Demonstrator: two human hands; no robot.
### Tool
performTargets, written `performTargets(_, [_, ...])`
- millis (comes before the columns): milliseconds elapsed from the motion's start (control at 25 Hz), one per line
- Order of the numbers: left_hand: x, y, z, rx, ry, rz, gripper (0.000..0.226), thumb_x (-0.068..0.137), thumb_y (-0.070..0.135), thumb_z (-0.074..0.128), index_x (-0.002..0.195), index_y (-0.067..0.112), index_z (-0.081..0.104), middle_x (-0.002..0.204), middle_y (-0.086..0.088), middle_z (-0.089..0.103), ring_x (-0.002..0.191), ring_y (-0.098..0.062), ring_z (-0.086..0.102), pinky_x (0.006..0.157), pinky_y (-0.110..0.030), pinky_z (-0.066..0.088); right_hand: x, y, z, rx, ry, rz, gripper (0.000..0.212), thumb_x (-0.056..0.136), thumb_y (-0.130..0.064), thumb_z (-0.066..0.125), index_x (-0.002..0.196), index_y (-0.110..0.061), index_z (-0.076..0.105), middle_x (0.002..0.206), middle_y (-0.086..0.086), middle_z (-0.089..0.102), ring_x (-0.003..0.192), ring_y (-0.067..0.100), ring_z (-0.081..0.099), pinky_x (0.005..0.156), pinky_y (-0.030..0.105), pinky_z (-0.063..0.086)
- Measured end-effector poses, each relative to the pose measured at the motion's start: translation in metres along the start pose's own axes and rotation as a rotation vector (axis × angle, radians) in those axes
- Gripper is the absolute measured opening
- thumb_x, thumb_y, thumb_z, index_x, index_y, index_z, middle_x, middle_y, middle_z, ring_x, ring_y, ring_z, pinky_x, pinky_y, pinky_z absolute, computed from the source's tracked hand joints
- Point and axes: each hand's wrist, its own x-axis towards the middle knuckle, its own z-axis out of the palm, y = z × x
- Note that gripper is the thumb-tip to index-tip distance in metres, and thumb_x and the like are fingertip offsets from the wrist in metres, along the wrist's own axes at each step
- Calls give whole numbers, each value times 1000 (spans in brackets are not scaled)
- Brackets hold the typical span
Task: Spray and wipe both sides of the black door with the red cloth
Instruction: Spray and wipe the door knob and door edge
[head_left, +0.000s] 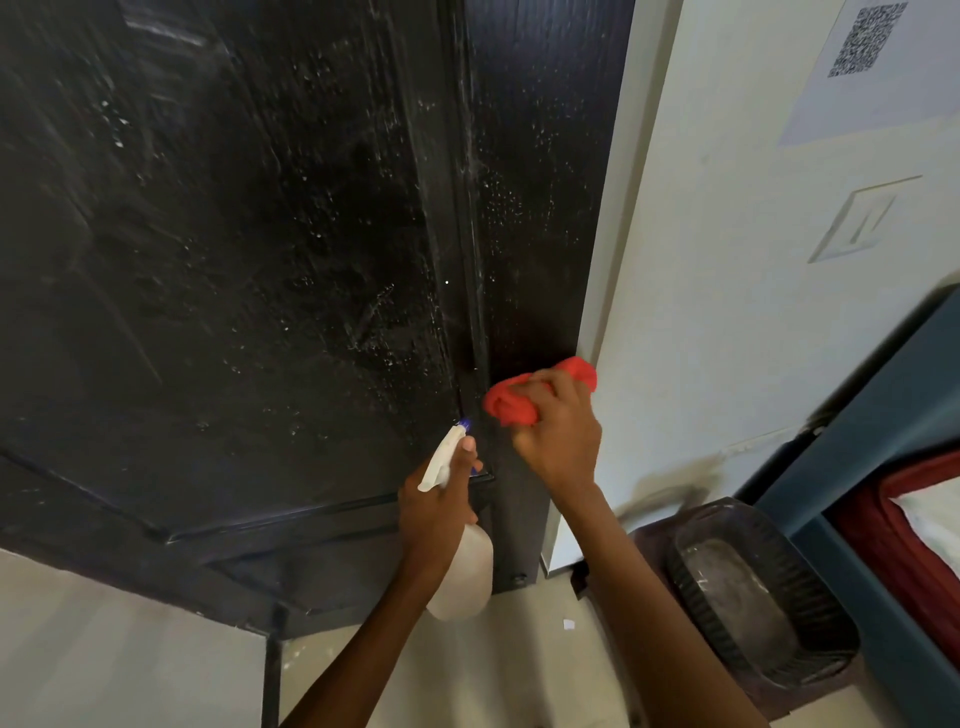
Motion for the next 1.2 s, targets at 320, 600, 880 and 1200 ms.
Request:
performTargets(320, [2, 3, -1, -9, 5, 39, 32, 94, 44, 63, 98, 15, 76, 88, -5, 76, 51, -13, 57, 55, -20, 50, -1, -6, 6, -405, -133, -260, 42, 73, -25, 86, 114, -17, 77, 126, 7, 62, 115, 36, 55, 91, 49, 50])
performTargets(600, [1, -4, -13, -36, 39, -30, 61, 75, 62, 61, 110, 13, 73, 102, -9, 75, 70, -23, 62, 57, -23, 50, 7, 18, -1, 70, 112, 301, 26, 89, -19, 69, 114, -15, 77, 114, 3, 62, 99, 22, 59, 82, 46, 59])
performTargets(880, [1, -6, -17, -19, 45, -41, 56, 82, 63, 62, 106, 14, 74, 97, -8, 75, 58, -18, 59, 53, -20, 48, -4, -19, 18, -555, -157, -367, 29, 67, -30, 85, 91, -14, 78, 115, 6, 62, 103, 37, 52, 84, 50, 46])
performTargets(1200, [-3, 2, -7, -16, 30, -40, 64, 74, 68, 61, 106, 15, 74, 96, -7, 76, 69, -22, 65, 68, -32, 57, 10, -8, 5, -241, -73, -85, 29, 76, -29, 69, 101, -19, 79, 112, 2, 63, 100, 30, 57, 79, 42, 51])
